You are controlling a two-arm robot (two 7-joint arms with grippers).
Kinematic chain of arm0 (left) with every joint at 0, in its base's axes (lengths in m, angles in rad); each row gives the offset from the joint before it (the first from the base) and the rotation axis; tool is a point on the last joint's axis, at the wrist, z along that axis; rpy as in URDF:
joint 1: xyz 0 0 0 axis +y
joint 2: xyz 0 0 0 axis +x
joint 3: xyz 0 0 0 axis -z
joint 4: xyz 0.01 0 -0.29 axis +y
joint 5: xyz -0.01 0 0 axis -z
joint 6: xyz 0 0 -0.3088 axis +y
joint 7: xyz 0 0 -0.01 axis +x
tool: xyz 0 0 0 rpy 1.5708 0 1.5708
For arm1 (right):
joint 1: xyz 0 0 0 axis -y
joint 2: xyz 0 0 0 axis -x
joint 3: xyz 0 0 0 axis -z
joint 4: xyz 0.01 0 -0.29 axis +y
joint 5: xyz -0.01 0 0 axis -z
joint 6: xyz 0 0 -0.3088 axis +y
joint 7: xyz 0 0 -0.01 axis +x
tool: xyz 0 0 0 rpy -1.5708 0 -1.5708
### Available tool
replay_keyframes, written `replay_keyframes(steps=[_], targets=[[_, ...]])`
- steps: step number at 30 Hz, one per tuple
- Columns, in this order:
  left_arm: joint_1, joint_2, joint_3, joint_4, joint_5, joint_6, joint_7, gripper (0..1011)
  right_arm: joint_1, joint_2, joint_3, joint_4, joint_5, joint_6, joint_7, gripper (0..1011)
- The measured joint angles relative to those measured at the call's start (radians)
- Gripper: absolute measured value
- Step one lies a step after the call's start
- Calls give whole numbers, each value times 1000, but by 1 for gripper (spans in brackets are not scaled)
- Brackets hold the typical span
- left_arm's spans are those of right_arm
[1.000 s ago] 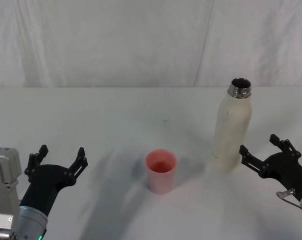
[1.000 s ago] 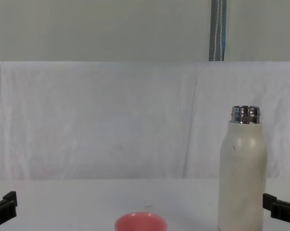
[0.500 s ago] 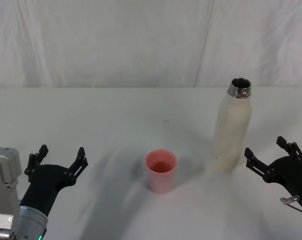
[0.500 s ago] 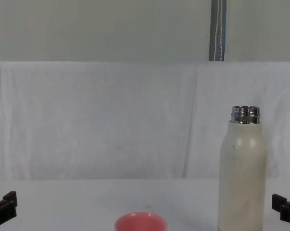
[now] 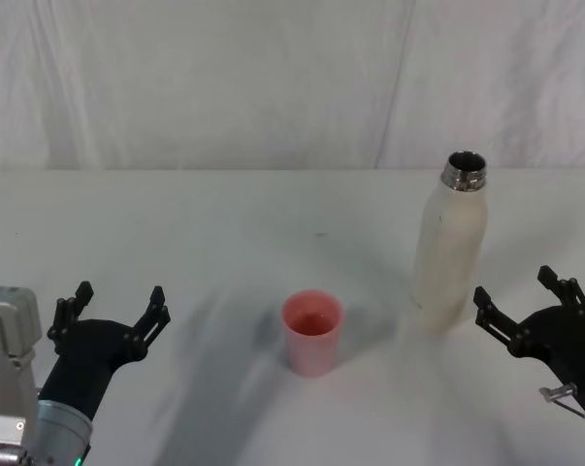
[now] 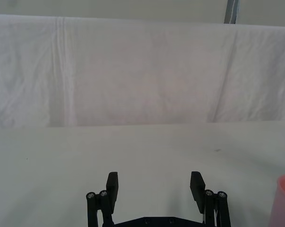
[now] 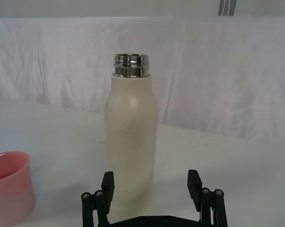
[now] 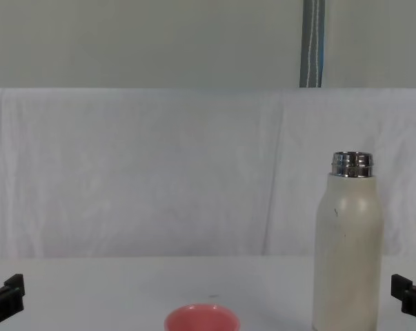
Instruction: Grasp the thermos with one hand and pour water into the cup lid.
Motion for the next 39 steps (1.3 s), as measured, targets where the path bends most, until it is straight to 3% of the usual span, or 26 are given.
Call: replay_keyframes(steps=[39], targets=[[0,0,0,0,0,0,0,1001,0,-39,-54,-7,-20,-8,31,1001]])
